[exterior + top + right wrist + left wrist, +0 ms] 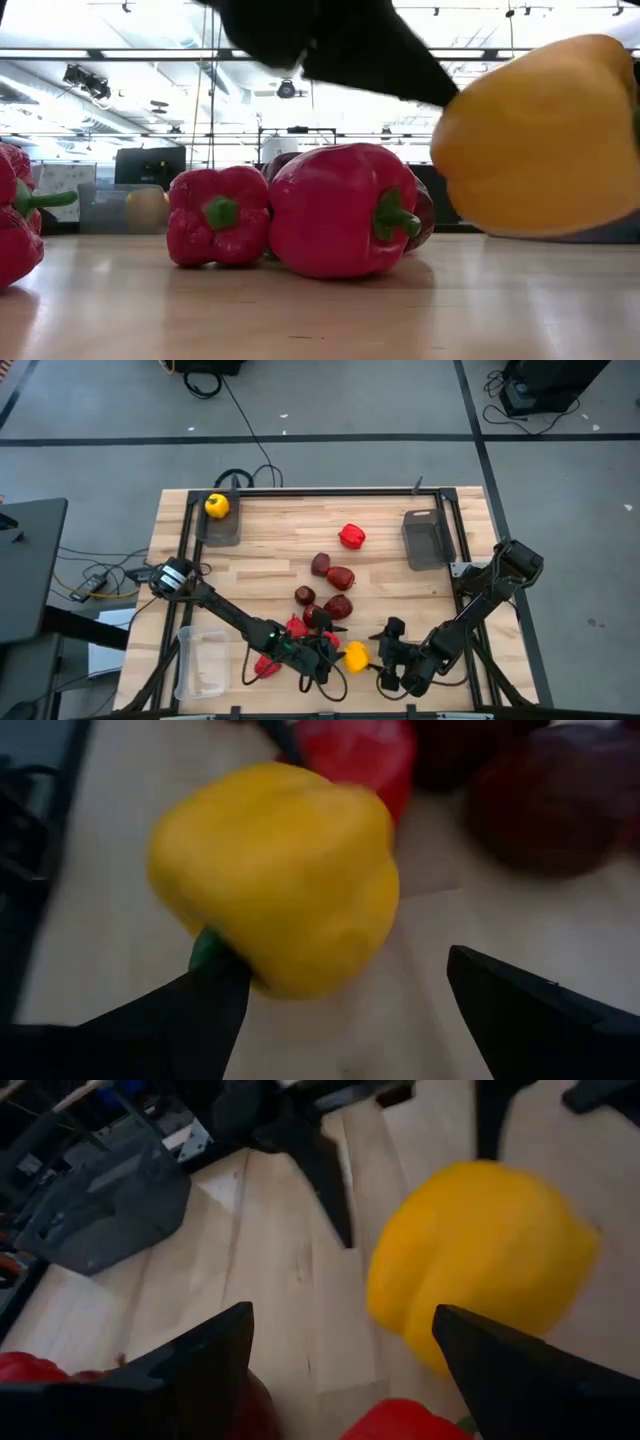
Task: Sort produce into baskets
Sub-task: Put the yellow bell pepper into the left black transparent bin
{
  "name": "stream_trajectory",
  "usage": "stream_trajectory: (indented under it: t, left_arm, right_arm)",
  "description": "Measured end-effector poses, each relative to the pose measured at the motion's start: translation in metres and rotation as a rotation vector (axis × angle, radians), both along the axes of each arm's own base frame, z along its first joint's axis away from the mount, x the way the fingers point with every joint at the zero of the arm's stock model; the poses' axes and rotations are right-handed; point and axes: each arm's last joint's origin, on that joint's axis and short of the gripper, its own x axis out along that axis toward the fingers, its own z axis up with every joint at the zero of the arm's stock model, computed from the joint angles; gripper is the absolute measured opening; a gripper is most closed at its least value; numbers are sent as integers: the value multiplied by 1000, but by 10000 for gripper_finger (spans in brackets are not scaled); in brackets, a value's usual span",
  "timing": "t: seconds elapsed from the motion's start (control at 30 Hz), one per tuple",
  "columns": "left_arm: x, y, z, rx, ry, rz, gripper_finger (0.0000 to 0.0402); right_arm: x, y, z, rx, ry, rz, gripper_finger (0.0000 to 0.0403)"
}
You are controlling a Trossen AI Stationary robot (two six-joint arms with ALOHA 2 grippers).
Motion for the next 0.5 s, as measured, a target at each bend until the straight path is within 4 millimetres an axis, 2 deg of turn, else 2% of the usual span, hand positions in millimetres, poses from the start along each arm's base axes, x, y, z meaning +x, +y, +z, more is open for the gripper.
stream_trajectory:
  t: [0.27, 0.5]
  left_arm:
    - [-4, -6, -2, -47, 33, -52, 325]
    - [-2, -5, -2, -50, 27, -50, 325]
  right_arm:
    - [8, -12, 5, -49, 1, -8, 343]
    - [17, -22, 6, -52, -10, -47, 276]
